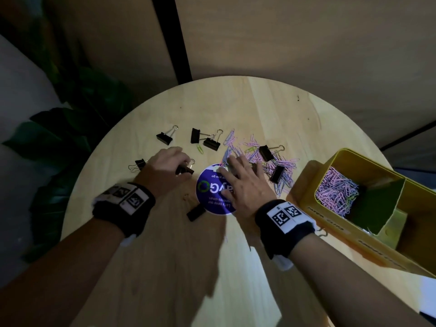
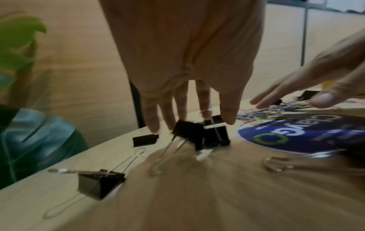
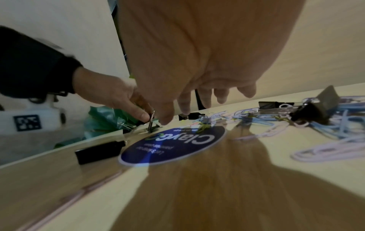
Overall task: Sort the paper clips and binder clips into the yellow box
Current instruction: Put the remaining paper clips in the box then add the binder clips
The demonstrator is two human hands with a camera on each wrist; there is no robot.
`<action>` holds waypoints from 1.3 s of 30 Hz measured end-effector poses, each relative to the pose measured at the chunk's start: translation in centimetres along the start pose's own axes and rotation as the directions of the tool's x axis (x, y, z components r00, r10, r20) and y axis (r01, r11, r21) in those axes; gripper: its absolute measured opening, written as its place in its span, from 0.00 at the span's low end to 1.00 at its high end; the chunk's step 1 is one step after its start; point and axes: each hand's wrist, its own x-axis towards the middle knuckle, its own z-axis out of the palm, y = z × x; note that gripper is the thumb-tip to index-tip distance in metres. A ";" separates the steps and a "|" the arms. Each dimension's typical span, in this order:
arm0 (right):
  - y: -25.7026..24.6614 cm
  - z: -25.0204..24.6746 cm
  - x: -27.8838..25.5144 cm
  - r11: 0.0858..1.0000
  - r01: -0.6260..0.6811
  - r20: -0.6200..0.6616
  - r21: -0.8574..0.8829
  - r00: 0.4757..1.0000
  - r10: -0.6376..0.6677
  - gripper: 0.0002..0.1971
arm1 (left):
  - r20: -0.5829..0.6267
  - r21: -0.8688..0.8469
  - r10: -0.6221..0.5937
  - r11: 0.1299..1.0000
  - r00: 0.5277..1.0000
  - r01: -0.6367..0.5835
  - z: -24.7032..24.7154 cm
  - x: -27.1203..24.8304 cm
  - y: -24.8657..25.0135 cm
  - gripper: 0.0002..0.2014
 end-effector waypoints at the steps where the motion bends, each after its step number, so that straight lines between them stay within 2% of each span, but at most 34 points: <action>1: 0.0 0.3 0.1 1.000 -0.007 0.036 -0.020 0.999 0.008 0.31 | -0.071 0.054 0.026 0.998 0.997 -0.022 0.4 -0.6 0.8 0.19; 2: 0.0 0.6 0.0 0.999 -0.011 0.066 -0.037 0.998 0.014 0.33 | -0.099 0.091 0.048 0.995 0.994 -0.039 0.8 -1.2 1.6 0.22; 5: -0.4 1.2 -0.9 0.999 -0.002 0.117 -0.036 0.993 0.006 0.37 | 0.097 0.182 0.117 0.974 0.988 -0.133 2.1 -2.6 2.6 0.32; 7: -0.5 1.3 -1.8 1.000 0.018 0.124 -0.021 0.992 -0.015 0.37 | 0.164 0.186 0.130 0.969 0.978 -0.161 2.3 -3.3 2.0 0.34; 9: -0.4 0.9 -2.2 1.000 0.030 0.087 -0.003 0.996 -0.029 0.33 | 0.132 0.192 0.123 0.970 0.984 -0.147 1.4 -3.4 1.7 0.30; 12: -0.5 -0.3 -0.7 0.999 0.033 -0.015 0.010 0.999 -0.032 0.28 | -0.091 0.186 0.184 0.969 0.979 -0.164 0.1 -1.7 2.1 0.16; 13: -0.6 -0.8 0.2 0.999 0.030 -0.027 0.014 0.999 -0.030 0.28 | -0.142 0.133 0.145 0.983 0.979 -0.127 -0.2 -0.5 2.4 0.14; 15: -0.9 -1.4 2.4 1.000 0.014 0.003 0.000 1.000 -0.014 0.30 | -0.099 0.058 0.015 0.998 0.995 -0.009 -0.5 2.1 3.1 0.14; 17: -1.0 -1.7 4.3 0.999 -0.023 0.081 -0.036 0.996 0.026 0.32 | 0.030 0.164 -0.040 0.986 0.999 0.034 0.3 4.1 3.5 0.18; 19: -0.8 -1.5 5.0 0.996 -0.057 0.141 -0.069 0.988 0.066 0.33 | 0.109 0.274 -0.064 0.961 0.992 0.032 1.3 4.3 3.8 0.17; 22: -0.6 -0.7 3.4 0.995 -0.061 0.125 -0.085 0.990 0.071 0.33 | 0.043 0.362 0.006 0.932 0.999 -0.021 2.8 2.3 4.6 0.14; 26: -0.3 0.3 0.0 1.000 -0.002 0.022 0.024 1.000 0.001 0.26 | 0.079 0.359 0.124 0.922 0.989 -0.144 3.9 0.1 7.1 0.16; 27: 0.0 0.1 -0.5 0.999 0.000 -0.029 0.045 1.000 0.001 0.24 | 0.073 0.314 0.161 0.933 0.984 -0.176 3.8 0.1 7.4 0.16; 29: 0.9 -0.5 -0.8 0.993 -0.067 -0.136 0.101 0.987 0.081 0.21 | 0.017 0.160 0.231 0.960 0.973 -0.230 3.9 1.1 7.5 0.17; 31: 1.9 -1.1 -0.5 0.963 -0.212 -0.162 0.163 0.958 0.238 0.23 | -0.044 -0.045 0.257 0.965 0.965 -0.259 4.1 3.1 7.1 0.18; 33: 3.0 -1.4 -0.1 0.907 -0.360 -0.105 0.218 0.916 0.388 0.29 | 0.012 -0.175 0.149 0.974 0.989 -0.145 3.7 5.2 6.9 0.19; 35: 3.9 -1.4 0.2 0.855 -0.454 -0.031 0.252 0.879 0.476 0.33 | 0.089 -0.105 0.061 0.993 0.994 -0.052 3.4 6.9 6.2 0.21; 39: 5.0 -1.4 1.4 0.851 -0.470 -0.082 0.233 0.863 0.499 0.31 | -0.009 -0.006 0.089 0.996 0.996 -0.089 3.4 9.3 6.2 0.22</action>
